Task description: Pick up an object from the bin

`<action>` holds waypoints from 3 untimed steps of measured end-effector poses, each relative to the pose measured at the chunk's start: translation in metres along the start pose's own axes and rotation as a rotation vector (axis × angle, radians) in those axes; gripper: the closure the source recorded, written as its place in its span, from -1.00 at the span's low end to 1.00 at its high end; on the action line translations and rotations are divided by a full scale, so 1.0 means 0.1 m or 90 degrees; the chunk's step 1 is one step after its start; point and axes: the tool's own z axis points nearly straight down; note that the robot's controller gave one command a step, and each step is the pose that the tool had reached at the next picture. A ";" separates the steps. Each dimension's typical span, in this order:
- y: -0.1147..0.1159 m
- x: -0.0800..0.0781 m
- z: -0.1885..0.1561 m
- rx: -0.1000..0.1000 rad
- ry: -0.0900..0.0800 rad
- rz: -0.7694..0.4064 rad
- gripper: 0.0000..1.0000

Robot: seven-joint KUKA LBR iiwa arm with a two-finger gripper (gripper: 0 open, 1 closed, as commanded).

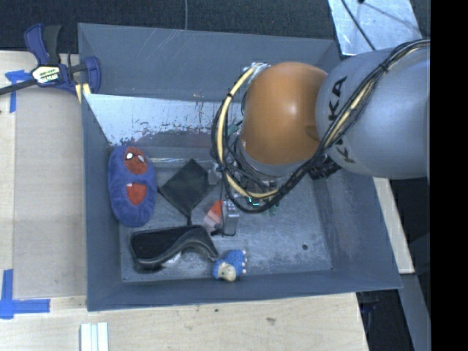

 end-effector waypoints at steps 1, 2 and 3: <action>0.07 -0.18 0.93 -0.001 -0.007 0.187 -1.00; 0.07 -0.18 0.94 -0.002 -0.012 0.188 1.00; 0.00 -0.32 1.06 -0.002 -0.005 0.202 1.00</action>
Offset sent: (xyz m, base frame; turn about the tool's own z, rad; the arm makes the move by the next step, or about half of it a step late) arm 0.0135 0.0084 -0.0973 0.2926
